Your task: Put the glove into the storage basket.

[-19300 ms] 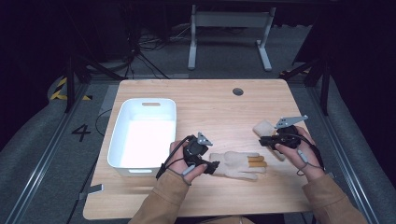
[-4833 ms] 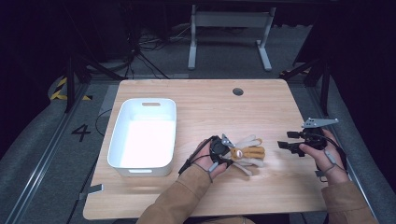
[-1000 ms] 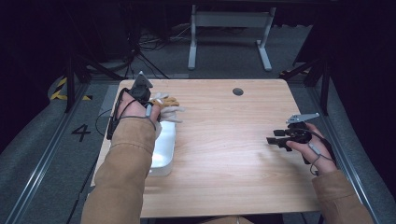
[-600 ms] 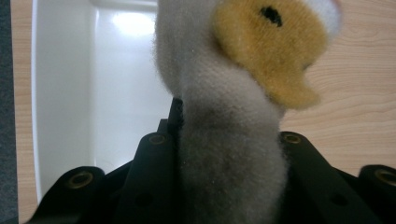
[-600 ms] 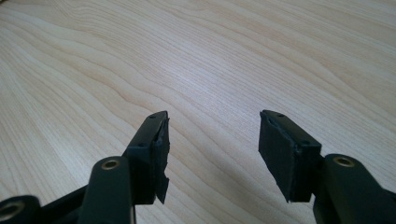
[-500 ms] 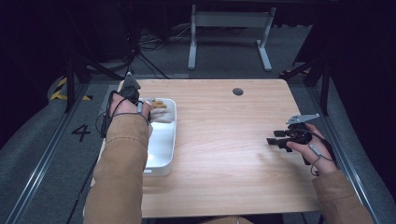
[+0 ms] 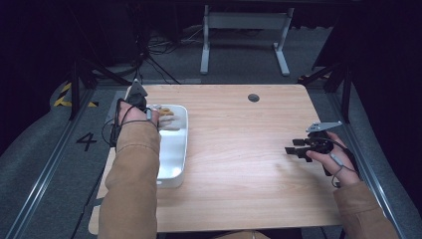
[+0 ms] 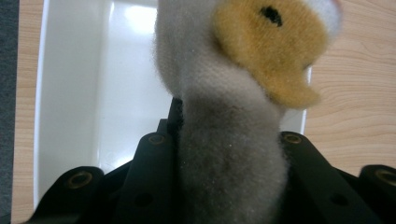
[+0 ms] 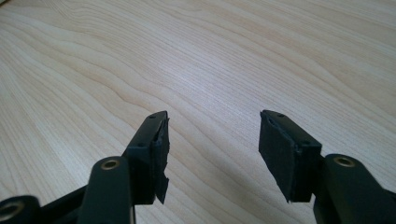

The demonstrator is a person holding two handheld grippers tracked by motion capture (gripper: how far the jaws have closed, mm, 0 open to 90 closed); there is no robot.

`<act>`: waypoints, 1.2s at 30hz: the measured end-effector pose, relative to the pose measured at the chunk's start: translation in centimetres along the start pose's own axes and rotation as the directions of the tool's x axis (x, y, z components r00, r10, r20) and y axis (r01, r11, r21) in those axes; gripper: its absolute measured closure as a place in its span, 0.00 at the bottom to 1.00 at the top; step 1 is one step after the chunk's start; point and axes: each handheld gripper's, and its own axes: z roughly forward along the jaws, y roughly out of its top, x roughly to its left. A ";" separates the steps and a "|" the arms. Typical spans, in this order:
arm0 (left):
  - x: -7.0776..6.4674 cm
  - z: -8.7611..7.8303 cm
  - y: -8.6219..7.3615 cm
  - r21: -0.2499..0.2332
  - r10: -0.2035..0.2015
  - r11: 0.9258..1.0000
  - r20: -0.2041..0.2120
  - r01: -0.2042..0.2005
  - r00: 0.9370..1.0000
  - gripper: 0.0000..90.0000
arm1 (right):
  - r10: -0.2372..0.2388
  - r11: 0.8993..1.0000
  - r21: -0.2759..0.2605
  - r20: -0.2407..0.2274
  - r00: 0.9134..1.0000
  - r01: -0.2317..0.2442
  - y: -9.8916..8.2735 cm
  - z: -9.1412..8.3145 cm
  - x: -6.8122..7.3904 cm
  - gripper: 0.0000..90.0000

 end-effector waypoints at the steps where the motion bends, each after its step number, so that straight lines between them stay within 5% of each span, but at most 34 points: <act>1: 0.0 0.2 -0.1 0.002 -0.002 1.000 -0.005 0.002 1.000 0.78 | 0.001 1.000 0.001 0.000 1.000 -0.001 0.0 0.0 0.0 0.49; 12: 0.7 1.6 -0.2 0.002 -0.033 0.999 -0.034 0.033 0.999 0.78 | -0.001 1.000 0.005 -0.002 1.000 0.001 -0.1 0.1 0.0 0.48; 24: 1.7 4.9 -0.7 0.012 -0.052 0.999 -0.010 0.052 0.999 0.78 | 0.007 1.000 0.003 -0.004 1.000 -0.007 -0.1 0.0 -0.2 0.49; 36: 2.7 7.0 -1.3 0.010 -0.112 0.994 0.010 0.112 0.994 0.78 | 0.003 1.000 0.010 -0.005 1.000 -0.003 -0.2 0.2 -0.2 0.48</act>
